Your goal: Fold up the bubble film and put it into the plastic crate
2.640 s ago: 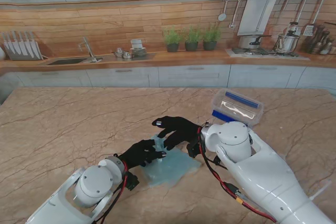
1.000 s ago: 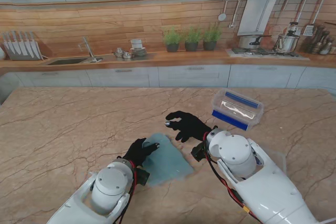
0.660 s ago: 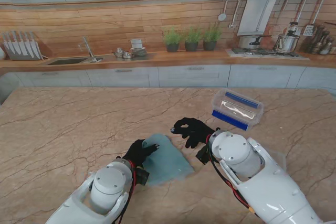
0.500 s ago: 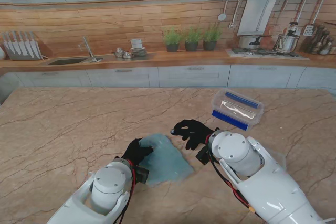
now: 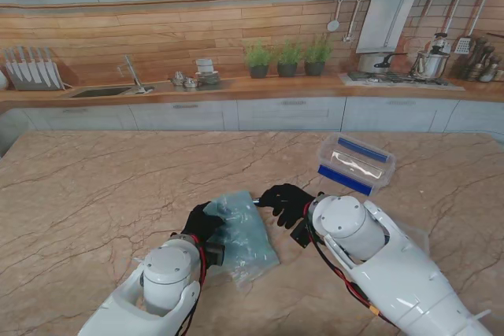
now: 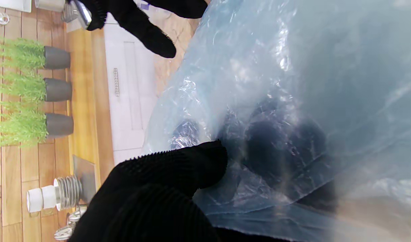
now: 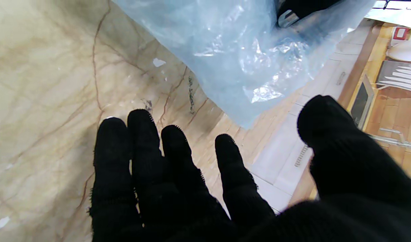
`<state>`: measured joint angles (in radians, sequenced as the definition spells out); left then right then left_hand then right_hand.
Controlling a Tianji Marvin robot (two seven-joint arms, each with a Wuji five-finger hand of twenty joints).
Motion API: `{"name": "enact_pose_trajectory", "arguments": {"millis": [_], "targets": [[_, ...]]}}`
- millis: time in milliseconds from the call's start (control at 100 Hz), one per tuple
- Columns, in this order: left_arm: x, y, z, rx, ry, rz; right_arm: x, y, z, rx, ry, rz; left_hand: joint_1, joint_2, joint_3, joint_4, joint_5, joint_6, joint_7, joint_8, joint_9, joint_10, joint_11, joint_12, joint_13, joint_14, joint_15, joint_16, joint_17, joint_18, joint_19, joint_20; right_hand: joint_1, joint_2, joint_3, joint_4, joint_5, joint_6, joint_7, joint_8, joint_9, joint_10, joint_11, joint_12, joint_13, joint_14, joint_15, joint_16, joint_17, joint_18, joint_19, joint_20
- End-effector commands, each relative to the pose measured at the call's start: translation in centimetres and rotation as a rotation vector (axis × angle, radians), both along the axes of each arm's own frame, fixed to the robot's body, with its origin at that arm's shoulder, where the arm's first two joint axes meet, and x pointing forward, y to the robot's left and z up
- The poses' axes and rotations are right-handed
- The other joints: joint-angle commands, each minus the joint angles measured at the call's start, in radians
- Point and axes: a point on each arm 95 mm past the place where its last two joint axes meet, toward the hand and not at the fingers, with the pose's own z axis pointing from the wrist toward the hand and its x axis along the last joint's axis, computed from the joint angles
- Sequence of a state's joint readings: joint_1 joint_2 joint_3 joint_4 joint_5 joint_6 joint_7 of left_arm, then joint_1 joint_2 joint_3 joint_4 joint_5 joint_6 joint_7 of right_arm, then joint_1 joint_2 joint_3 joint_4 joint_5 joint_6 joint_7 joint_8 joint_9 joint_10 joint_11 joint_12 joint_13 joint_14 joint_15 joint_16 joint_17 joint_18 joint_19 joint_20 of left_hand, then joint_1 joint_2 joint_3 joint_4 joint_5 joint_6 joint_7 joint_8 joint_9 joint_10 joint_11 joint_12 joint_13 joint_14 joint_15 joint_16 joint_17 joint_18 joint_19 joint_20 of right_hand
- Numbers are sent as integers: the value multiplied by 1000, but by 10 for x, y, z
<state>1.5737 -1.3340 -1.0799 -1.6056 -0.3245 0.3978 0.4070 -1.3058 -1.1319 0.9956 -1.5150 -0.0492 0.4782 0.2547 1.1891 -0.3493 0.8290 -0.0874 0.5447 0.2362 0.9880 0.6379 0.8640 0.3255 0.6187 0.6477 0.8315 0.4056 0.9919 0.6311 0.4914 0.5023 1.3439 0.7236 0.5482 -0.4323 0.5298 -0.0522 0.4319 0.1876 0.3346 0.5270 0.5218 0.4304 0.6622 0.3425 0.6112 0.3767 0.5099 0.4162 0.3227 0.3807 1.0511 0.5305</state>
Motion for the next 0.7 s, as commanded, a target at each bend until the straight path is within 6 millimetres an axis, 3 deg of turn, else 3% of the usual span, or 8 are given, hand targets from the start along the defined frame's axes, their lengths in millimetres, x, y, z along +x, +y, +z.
{"name": "enact_pose_trajectory", "arguments": {"millis": [0,140,500,600,690], "targets": [[-2,-3,0,-20,4,7,2,6,-2,4,30,8,70,-30,36,-32,-8,-73,57,27,2,-35,52,18,5,-35,32,19,0,-18,53,-3,18,-25,24,40,10,24,-43,-4,-27,22,-16,-11,-10,-12,-22,-28,4,-4,-20,-31],[-2,-4,-1,-41,10,30,9,9,-7,20,94,-2,74,-22,18,-35,-12,-84,63,40,0,-38,61,27,-1,-39,32,23,-2,-20,53,-2,29,-50,55,35,21,47,-117,4,-43,33,-15,-12,-4,-28,-42,-60,25,-19,-37,-55],[-1,-4,0,-108,9,64,23,28,-16,57,229,9,93,12,-53,-26,-12,-85,46,49,-7,-29,51,38,-19,-29,13,23,-29,-26,40,-3,49,-102,90,30,21,41,-136,29,-41,23,-21,-15,22,-10,-33,-60,55,9,-22,-50],[0,-4,-1,-110,6,68,23,37,-20,46,255,34,100,22,-68,-26,-17,-93,57,59,-15,-38,53,45,-27,-32,8,23,-36,-31,34,-4,61,-165,165,20,11,40,-153,48,-65,13,-36,-20,-19,-3,-42,-56,55,7,-13,-43],[1,-4,-2,-128,7,77,24,46,-25,32,259,48,102,30,-78,-26,-20,-99,62,67,-22,-44,54,48,-36,-34,3,23,-46,-37,27,-6,78,-221,233,9,14,44,-164,62,-61,16,-21,-15,41,-15,41,-8,130,-24,79,0]]}}
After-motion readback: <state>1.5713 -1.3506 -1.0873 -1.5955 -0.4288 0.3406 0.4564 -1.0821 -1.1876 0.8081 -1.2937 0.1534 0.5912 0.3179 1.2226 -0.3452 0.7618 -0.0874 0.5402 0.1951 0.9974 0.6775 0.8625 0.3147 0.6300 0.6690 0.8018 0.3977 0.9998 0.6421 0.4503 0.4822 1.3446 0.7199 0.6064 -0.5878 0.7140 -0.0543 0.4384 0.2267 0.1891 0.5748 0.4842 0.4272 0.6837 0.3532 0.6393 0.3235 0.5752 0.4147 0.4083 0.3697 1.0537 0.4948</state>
